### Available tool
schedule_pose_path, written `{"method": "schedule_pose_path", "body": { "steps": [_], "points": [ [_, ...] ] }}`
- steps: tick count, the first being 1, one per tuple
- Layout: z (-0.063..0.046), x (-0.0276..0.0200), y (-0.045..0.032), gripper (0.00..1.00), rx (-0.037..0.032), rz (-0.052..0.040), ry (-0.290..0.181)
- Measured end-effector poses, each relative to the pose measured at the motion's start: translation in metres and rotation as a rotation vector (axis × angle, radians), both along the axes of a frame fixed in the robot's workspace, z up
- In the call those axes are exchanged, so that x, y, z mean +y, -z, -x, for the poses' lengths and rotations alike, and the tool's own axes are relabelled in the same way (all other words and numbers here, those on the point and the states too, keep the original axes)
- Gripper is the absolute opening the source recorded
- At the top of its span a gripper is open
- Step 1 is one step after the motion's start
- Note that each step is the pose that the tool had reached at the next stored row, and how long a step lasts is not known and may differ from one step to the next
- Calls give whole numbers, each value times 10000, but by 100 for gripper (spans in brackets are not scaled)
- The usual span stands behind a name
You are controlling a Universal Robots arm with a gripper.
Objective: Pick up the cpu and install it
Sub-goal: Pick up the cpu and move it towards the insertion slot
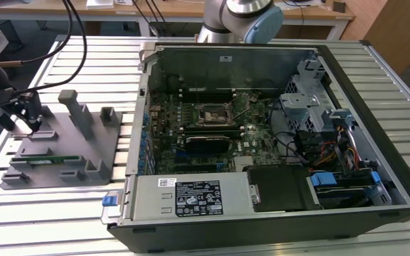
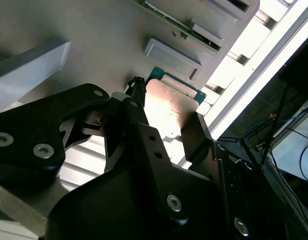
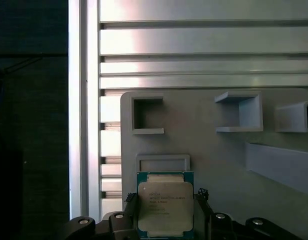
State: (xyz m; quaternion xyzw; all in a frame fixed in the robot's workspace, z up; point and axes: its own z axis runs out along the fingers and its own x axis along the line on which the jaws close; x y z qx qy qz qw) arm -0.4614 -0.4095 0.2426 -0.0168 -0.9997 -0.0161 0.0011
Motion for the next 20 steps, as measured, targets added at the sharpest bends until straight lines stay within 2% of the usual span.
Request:
{"method": "schedule_pose_path", "body": {
  "steps": [20],
  "points": [
    [0,0,-146,53,-1,0,1]
  ]
}}
